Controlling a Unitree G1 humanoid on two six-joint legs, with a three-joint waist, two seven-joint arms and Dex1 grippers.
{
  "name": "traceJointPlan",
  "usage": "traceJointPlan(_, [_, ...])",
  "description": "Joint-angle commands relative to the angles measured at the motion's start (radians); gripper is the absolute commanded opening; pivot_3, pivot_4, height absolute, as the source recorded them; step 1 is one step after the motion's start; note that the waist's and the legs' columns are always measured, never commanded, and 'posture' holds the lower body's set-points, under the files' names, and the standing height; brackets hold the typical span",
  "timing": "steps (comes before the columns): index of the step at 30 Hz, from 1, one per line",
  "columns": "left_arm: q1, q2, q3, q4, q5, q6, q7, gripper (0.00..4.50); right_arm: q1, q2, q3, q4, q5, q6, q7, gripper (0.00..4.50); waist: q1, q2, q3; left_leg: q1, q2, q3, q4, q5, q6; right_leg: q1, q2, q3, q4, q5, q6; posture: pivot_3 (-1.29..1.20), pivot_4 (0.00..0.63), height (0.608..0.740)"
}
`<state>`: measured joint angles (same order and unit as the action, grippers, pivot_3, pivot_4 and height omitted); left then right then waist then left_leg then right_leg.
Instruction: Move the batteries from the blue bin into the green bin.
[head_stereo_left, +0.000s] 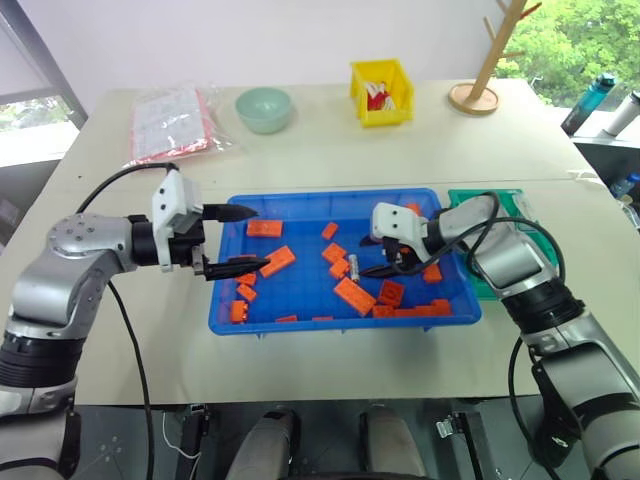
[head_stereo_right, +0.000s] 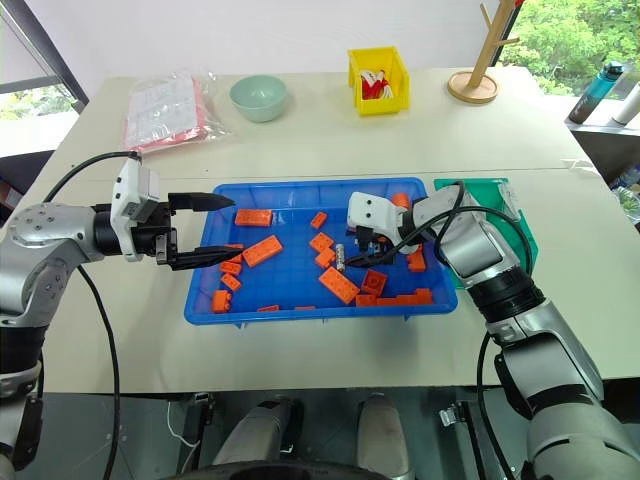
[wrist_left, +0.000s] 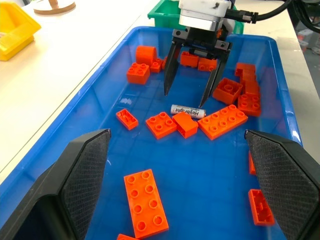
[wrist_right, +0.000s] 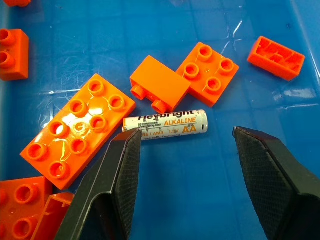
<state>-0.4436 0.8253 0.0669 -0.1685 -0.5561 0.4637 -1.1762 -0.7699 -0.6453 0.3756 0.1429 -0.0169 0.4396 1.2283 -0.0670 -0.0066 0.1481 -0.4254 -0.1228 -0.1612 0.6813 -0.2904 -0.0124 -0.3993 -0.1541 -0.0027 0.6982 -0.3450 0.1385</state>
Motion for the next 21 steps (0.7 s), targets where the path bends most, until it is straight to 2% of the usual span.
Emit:
traceJointPlan(1, [-0.015, 0.015, 0.029, -0.021, -0.001, -0.018, 0.000, 4.50, 0.000, 0.000, -0.018, -0.016, 0.006, -0.009, -0.005, 4.44, -0.001, 0.000, 0.000, 0.000, 0.000, 0.000, 0.000, 0.000, 0.000, 0.000, 0.000, 0.000, 0.000, 0.000, 0.000, 0.00, 0.150, 0.719])
traceJointPlan(11, [-0.027, 0.010, 0.024, -0.014, 0.004, -0.021, 0.000, 4.50, 0.028, 0.002, -0.002, -0.009, -0.012, -0.050, -0.014, 4.44, -0.001, 0.000, 0.000, 0.000, 0.000, 0.000, 0.000, 0.000, 0.000, 0.000, 0.000, 0.000, 0.000, 0.000, 0.000, 0.00, 0.150, 0.719])
traceJointPlan(21, [-0.040, 0.010, 0.022, -0.006, 0.008, -0.024, 0.003, 4.50, -0.004, 0.089, 0.012, 0.096, -0.036, -0.079, -0.061, 4.44, -0.002, 0.000, 0.000, 0.000, 0.000, 0.000, 0.000, 0.000, 0.000, 0.000, 0.000, 0.000, 0.000, 0.000, 0.000, 0.00, 0.150, 0.719])
